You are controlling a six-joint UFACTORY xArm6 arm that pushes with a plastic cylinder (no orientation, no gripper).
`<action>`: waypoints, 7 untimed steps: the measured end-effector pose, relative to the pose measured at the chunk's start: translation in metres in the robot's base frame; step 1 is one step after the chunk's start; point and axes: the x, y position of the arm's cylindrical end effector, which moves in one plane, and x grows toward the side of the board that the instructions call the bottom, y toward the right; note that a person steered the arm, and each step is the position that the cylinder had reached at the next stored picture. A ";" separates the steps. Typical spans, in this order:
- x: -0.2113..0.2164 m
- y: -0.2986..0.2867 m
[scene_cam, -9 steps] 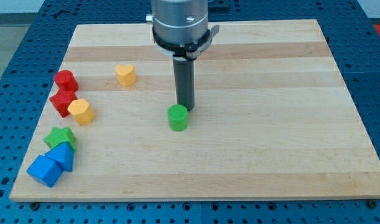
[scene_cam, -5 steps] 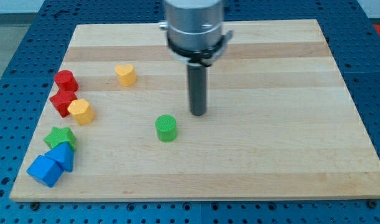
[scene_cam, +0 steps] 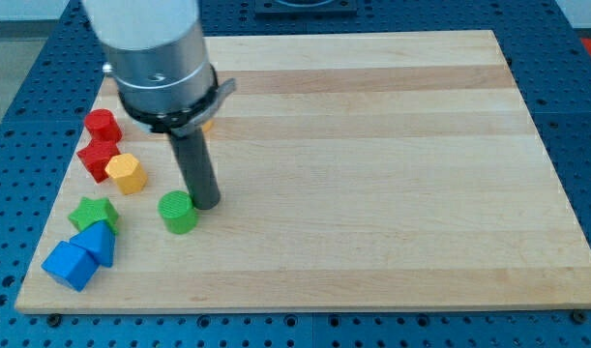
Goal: Push the green circle towards the bottom left of the board
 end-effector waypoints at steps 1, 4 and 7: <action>0.001 -0.011; 0.012 -0.001; 0.020 -0.056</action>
